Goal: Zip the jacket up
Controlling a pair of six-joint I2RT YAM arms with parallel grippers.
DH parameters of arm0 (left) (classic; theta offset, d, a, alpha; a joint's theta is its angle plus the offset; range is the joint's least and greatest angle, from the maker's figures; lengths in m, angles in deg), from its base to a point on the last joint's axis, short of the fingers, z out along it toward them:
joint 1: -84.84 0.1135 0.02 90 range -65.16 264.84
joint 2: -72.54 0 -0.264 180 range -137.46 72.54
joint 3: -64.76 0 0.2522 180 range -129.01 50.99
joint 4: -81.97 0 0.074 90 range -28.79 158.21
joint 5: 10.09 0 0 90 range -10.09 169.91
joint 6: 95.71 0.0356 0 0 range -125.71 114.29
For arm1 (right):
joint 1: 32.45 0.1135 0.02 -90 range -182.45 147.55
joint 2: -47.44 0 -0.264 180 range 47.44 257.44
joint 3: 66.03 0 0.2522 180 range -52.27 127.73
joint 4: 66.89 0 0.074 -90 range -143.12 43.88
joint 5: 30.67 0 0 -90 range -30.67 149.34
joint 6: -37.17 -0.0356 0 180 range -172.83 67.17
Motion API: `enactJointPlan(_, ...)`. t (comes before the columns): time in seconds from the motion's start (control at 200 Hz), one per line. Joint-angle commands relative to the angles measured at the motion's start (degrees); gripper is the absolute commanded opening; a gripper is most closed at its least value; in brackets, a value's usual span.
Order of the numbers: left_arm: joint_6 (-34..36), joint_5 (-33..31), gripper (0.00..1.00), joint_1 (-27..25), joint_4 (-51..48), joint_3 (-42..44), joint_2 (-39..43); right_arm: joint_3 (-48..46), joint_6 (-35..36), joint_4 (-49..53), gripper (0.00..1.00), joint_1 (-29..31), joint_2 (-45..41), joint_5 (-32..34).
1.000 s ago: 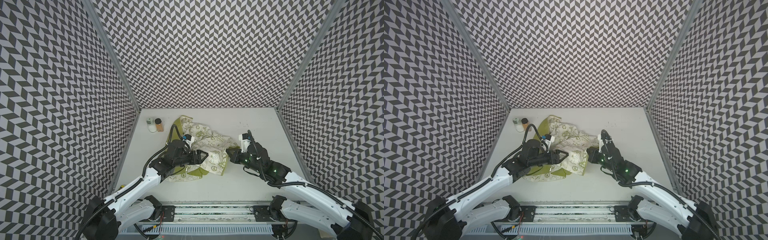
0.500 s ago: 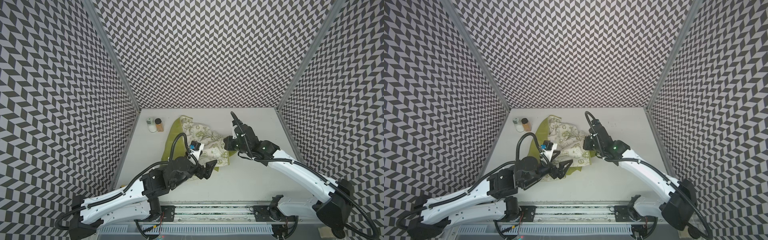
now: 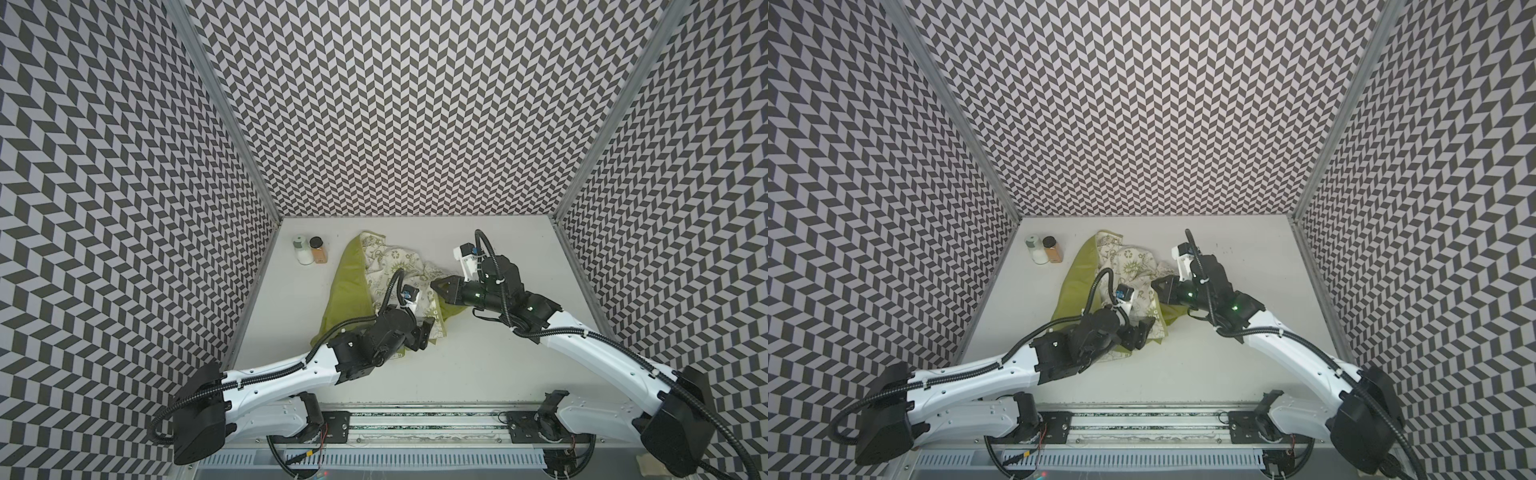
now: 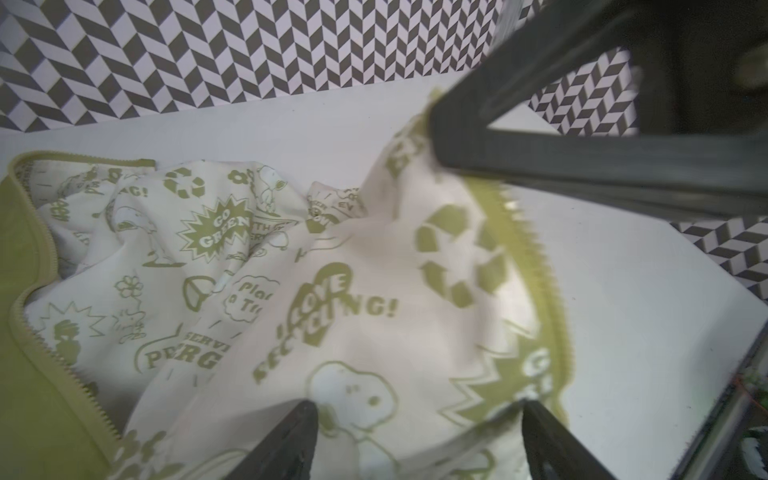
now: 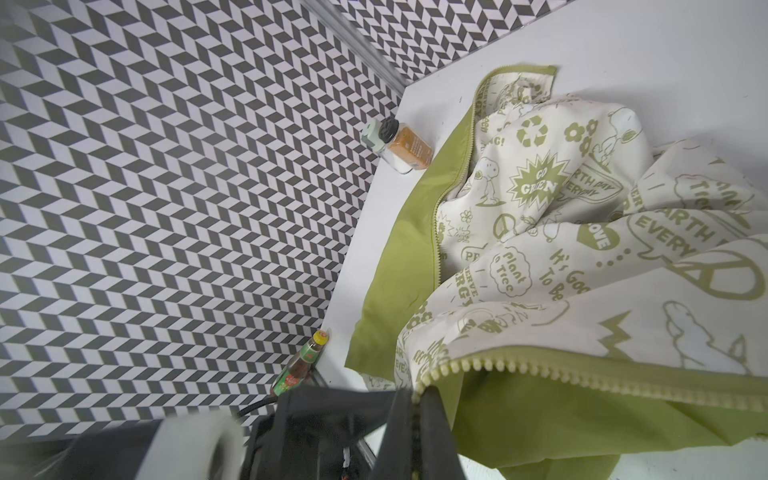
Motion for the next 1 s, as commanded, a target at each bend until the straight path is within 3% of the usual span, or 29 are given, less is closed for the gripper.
enactJointPlan(0.0, -0.75, 7.86, 0.55, 2.73, 4.94, 2.2, 1.73, -1.18, -1.27, -6.26, 0.0, -0.5, -1.78, -2.94)
enactJointPlan(0.1, -0.91, 8.71, 0.48, 3.3, 5.0, 2.7, 1.7, -1.9, -1.77, -7.53, 0.0, -0.69, -1.05, -5.03)
enactJointPlan(0.15, -0.8, 9.53, 0.54, 3.3, 5.04, 2.72, 1.63, -1.91, -1.88, -7.96, 0.0, -0.69, -0.66, -5.95)
enactJointPlan(0.2, -0.37, 10.68, 0.7, 3.42, 5.96, 3.02, 1.5, -1.83, -2.01, -8.1, 0.0, -0.69, -0.25, -7.09)
enactJointPlan(0.24, -0.02, 11.47, 0.76, 3.63, 7.23, 3.58, 1.22, -1.7, -1.97, -8.23, 0.0, -0.69, 0.04, -8.01)
enactJointPlan(0.401, -1.31, 20.65, 0.75, 7.42, 11.36, 3.85, -3.0, -2.53, -0.74, -8.4, 0.01, -0.77, 0.38, -9.99)
enactJointPlan(0.576, -5.76, 21.79, 0.8, 5.28, 14.34, 4.19, 2.21, -7.03, -1.85, -11.49, 0.0, -3.26, 0.18, -8.68)
enactJointPlan(0.641, -7.27, 20.15, 0.92, 3.5, 14.27, 4.1, 4.44, -7.27, -2.21, -12.37, 0.0, -3.72, 0.62, -9.65)
enactJointPlan(0.681, -7.64, 18.49, 0.94, 2.31, 13.4, 3.69, 5.0, -6.99, -2.23, -12.63, 0.0, -3.91, 1.05, -10.62)
enactJointPlan(0.831, -8.19, 7.18, 0.94, -1.48, 6.97, 1.25, 1.49, -7.71, -5.52, -16.73, 0.0, -3.98, 1.11, -12.94)
enactJointPlan(0.996, -8.05, -3.23, 0.93, -3.04, -1.2, -4.5, -6.02, -10.43, -13.71, -20.35, 0.0, -3.35, -2.36, -10.3)
